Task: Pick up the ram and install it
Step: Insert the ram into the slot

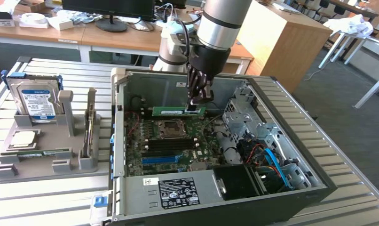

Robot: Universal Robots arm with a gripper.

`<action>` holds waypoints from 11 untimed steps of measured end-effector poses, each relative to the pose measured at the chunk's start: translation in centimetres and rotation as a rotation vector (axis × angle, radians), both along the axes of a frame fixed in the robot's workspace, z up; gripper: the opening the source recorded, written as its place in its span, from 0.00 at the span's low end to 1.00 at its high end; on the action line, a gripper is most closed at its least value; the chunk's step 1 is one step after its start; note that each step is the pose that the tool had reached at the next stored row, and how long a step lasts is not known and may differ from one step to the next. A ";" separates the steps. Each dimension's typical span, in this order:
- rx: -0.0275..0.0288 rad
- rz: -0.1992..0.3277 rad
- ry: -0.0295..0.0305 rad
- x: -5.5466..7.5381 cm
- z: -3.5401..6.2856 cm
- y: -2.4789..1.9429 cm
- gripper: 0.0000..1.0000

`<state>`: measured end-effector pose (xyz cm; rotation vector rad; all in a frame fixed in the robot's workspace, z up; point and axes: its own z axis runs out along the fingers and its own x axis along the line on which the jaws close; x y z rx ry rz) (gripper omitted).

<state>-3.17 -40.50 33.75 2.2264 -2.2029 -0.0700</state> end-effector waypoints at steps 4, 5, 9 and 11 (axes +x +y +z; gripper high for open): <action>-0.0002 0.000 0.0001 0.0 0.01 -0.15 0.11; -0.0002 0.000 0.0001 0.0 0.01 -0.20 0.11; -0.0001 0.000 0.0001 0.0 0.00 -0.42 0.11; -0.0001 0.000 0.0000 0.0 0.00 -0.51 0.11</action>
